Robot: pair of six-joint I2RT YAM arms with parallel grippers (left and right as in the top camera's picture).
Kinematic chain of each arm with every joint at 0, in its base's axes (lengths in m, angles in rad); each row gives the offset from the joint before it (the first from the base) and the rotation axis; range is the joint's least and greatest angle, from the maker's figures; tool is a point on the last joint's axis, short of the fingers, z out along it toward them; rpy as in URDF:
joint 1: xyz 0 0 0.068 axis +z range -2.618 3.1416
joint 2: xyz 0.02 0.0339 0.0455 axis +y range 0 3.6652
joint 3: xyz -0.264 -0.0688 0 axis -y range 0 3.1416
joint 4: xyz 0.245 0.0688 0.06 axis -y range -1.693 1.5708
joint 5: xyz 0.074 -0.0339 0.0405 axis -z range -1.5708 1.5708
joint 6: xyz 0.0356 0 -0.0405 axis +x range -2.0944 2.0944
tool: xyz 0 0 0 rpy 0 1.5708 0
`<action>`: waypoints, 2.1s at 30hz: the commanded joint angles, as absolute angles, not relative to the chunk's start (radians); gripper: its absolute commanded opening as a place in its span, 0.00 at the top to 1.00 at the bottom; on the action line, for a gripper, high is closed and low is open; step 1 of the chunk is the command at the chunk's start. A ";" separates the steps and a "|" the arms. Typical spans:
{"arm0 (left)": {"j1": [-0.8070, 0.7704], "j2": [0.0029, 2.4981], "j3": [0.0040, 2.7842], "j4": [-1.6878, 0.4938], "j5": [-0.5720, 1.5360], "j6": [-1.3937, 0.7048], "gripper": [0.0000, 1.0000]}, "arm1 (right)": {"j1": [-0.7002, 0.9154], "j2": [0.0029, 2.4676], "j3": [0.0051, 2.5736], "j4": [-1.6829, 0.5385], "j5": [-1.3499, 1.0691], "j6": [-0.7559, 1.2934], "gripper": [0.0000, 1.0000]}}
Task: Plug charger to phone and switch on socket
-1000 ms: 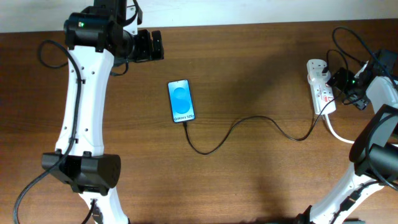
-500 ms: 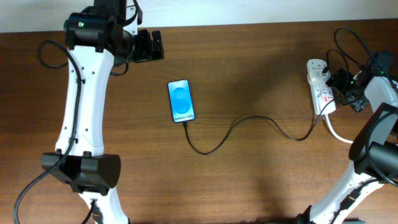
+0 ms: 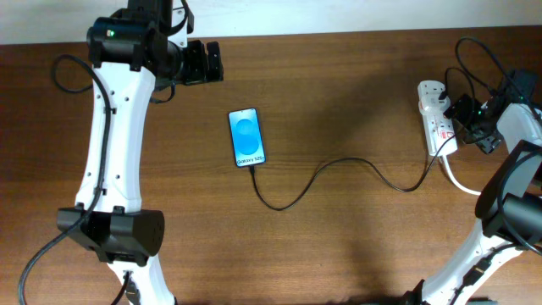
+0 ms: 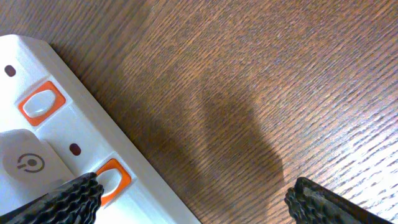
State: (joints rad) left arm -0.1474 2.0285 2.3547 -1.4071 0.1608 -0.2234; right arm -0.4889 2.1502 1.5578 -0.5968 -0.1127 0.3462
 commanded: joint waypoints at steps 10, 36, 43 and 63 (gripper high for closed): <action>-0.143 2.006 2.365 -1.408 0.168 -0.214 0.01 | -0.414 2.168 1.554 -0.636 -0.126 0.342 0.00; -0.143 2.006 2.365 -1.408 0.168 -0.215 0.01 | -0.427 2.168 1.554 -0.598 -0.119 0.416 0.01; -0.143 2.006 2.365 -1.408 0.168 -0.214 0.01 | -0.403 2.168 1.554 -0.632 -0.123 0.416 0.01; -0.143 2.006 2.365 -1.408 0.168 -0.214 0.01 | -0.397 2.168 1.554 -0.670 -0.146 0.397 0.01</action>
